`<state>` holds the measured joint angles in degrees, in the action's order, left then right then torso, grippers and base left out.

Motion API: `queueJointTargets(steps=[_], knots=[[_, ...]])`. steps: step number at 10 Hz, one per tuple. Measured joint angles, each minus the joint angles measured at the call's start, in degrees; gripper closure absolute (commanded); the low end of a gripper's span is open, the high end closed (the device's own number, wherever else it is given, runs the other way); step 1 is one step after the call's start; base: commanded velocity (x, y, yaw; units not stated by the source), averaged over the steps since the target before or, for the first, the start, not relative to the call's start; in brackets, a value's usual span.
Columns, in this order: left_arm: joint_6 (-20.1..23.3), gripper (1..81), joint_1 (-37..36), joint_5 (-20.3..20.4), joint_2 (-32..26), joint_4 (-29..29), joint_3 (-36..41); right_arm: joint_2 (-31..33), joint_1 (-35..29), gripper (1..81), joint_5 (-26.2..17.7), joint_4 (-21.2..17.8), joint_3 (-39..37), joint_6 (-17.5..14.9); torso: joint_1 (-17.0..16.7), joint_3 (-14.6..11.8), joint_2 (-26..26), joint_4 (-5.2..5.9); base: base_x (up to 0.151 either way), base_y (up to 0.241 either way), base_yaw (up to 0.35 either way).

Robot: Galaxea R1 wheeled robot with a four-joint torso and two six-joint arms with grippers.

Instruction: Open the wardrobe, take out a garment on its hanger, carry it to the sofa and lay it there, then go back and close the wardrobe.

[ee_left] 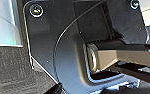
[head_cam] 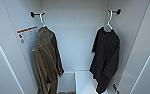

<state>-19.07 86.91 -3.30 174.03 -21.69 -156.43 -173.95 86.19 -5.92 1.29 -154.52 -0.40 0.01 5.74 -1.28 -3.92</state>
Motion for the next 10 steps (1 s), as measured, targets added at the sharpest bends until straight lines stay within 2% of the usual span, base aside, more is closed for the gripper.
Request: queueJointTargets(steps=[3, 5, 6, 8, 9, 10], knots=[[-0.3, 1.0, -0.3, -0.4, -0.1, 0.3, 0.1, 0.0, 0.0, 1.0, 0.0, 0.0, 0.0, 0.0, 0.0, 0.0, 0.0, 0.00, 0.000, 0.000, 0.000], [2.7, 1.0, -1.2, -1.1, -0.5, 2.0, 0.3, 0.0, 0.0, 1.0, 0.1, 0.0, 0.0, -0.1, 0.0, 0.0, 0.0, 0.00, 0.000, 0.000, 0.000], [6.1, 1.0, -1.6, -1.4, -0.6, 4.2, 0.3, 0.0, 0.0, 1.0, 0.1, 0.0, 0.0, -0.1, 0.0, 0.0, 0.0, 0.00, 0.000, 0.000, 0.000], [18.0, 1.0, -1.9, -3.0, -0.6, 14.3, 0.3, 0.0, 0.0, 1.0, 0.3, 0.0, 0.0, -0.2, 0.0, 0.0, 0.0, -0.42, 0.000, 0.000, 0.000], [22.3, 1.0, -1.8, -2.6, -0.5, 20.6, 0.3, 0.0, 0.0, 1.0, 0.3, 0.0, 0.0, -0.2, 0.0, 0.0, 0.0, -1.53, 0.000, 0.000, 0.000], [25.2, 1.0, -1.8, -1.4, -0.6, 25.0, 0.3, 0.0, 0.0, 1.0, 0.3, 0.0, 0.0, -0.2, 0.0, 0.0, 0.0, -3.24, 0.000, 0.000, 0.000]])
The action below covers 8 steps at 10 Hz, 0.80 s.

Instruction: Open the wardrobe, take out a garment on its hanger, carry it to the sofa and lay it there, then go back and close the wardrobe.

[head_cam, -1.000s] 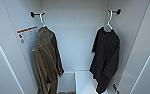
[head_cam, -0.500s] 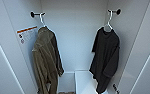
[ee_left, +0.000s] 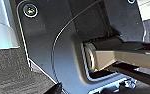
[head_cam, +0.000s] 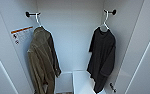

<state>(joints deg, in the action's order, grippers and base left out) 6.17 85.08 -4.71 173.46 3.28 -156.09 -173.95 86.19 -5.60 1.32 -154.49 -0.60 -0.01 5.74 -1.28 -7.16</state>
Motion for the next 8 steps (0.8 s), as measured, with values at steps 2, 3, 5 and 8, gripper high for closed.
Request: queueJointTargets(steps=[2, 3, 5, 8], knots=[[1.5, 1.0, -2.1, 1.4, 0.0, 2.1, 0.0, 0.0, 0.0, 1.0, 0.0, 0.0, 0.0, 0.0, 0.0, 0.0, 0.0, -3.89, 0.000, 0.000, 0.000], [1.6, 1.0, -3.1, 1.5, -0.1, 2.1, 0.0, 0.0, 0.0, 1.0, 0.1, 0.0, 0.0, 0.0, 0.0, 0.0, 0.0, -5.75, 0.000, 0.000, 0.000], [2.4, 1.0, -4.2, 1.5, -0.2, 2.1, 0.0, 0.0, 0.2, 1.0, 0.0, 0.1, 0.0, 0.0, 0.0, 0.0, 0.0, -7.87, 0.000, 0.000, 0.000], [2.6, 1.0, -5.0, 0.8, -1.3, 1.4, 2.3, 0.0, 0.1, 1.0, 0.1, 0.2, 0.0, 0.0, 0.0, 0.0, 0.0, -7.83, 0.000, 0.000, 0.000]])
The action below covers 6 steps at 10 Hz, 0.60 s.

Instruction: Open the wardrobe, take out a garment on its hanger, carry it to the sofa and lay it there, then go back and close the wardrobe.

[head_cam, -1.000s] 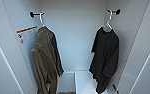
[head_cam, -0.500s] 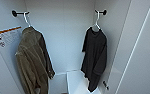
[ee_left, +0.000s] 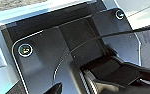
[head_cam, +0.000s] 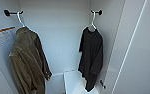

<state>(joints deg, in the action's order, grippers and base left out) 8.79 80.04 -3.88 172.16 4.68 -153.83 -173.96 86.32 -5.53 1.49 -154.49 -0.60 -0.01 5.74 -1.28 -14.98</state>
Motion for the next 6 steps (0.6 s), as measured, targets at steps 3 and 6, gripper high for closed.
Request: queueJointTargets(steps=[3, 6], knots=[[0.0, 1.0, -5.4, -0.7, -2.5, -0.8, 5.6, -0.2, -0.2, 1.0, 0.0, 0.0, 0.0, 0.0, 0.0, 0.0, 0.0, 0.00, 0.000, 0.000, 0.000], [0.0, 1.0, -13.0, -3.3, -2.9, -0.9, 7.8, -0.3, -0.4, 1.0, 0.0, 0.0, 0.0, 0.0, 0.0, 0.0, 0.0, 0.00, 0.000, 0.000, 0.000]])
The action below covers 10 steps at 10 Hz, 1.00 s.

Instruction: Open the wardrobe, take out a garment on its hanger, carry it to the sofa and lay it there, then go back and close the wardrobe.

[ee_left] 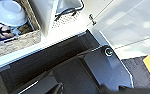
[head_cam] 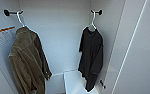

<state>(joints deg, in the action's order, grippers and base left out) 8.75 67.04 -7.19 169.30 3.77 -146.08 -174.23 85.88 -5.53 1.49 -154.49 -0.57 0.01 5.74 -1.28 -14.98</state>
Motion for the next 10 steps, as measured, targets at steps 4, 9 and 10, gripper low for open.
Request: queueJointTargets(steps=[4, 9, 10], knots=[[-0.3, 1.0, -8.1, -5.0, -1.5, 0.0, 1.0, 0.0, -0.5, 1.0, 0.0, 0.0, 0.0, 0.0, 0.0, 0.0, 0.0, 0.00, 0.000, 0.000, 0.000], [-2.7, 1.0, -14.6, -8.9, -8.7, 0.3, 13.4, 0.0, -0.8, 1.0, 0.0, 0.0, -0.3, 0.0, 0.1, 0.1, 0.0, 0.00, 0.000, 0.000, 0.000], [-3.9, 1.0, -17.7, -9.3, -10.2, 0.3, 16.0, 0.0, -0.8, 1.0, 0.0, 0.0, -0.3, 0.0, 0.1, 0.1, 0.0, 0.00, 0.000, 0.000, 0.000]])
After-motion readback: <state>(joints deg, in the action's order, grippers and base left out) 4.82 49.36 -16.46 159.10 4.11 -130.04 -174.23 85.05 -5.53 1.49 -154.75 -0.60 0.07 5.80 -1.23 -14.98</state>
